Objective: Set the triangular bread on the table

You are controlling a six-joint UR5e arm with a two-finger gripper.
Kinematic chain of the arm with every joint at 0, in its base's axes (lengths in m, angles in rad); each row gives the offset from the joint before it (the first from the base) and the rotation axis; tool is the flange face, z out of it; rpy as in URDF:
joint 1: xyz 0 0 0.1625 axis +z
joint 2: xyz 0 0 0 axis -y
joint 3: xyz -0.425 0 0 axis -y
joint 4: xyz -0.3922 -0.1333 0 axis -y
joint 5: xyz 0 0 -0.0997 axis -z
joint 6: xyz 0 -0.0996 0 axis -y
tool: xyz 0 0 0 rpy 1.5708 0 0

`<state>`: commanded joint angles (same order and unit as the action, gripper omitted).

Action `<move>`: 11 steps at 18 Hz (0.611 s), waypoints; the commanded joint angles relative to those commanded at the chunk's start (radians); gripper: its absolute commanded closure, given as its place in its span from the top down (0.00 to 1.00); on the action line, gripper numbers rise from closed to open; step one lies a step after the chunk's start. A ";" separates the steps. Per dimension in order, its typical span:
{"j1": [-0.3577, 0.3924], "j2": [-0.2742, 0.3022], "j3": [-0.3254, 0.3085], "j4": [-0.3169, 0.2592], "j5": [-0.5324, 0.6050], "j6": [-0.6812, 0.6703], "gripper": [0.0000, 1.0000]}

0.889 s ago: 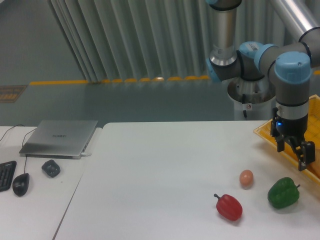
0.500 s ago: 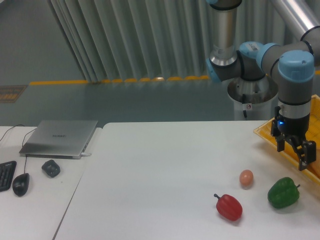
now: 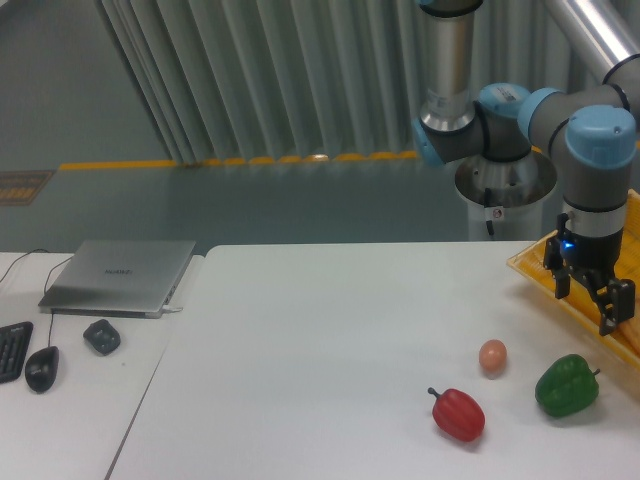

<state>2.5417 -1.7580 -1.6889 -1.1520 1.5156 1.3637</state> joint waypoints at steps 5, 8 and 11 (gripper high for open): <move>0.064 0.022 -0.023 0.000 0.005 0.000 1.00; 0.078 0.009 -0.019 0.003 0.014 0.011 1.00; 0.081 -0.009 -0.011 0.003 0.069 0.088 1.00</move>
<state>2.6231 -1.7671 -1.6997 -1.1490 1.5844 1.4522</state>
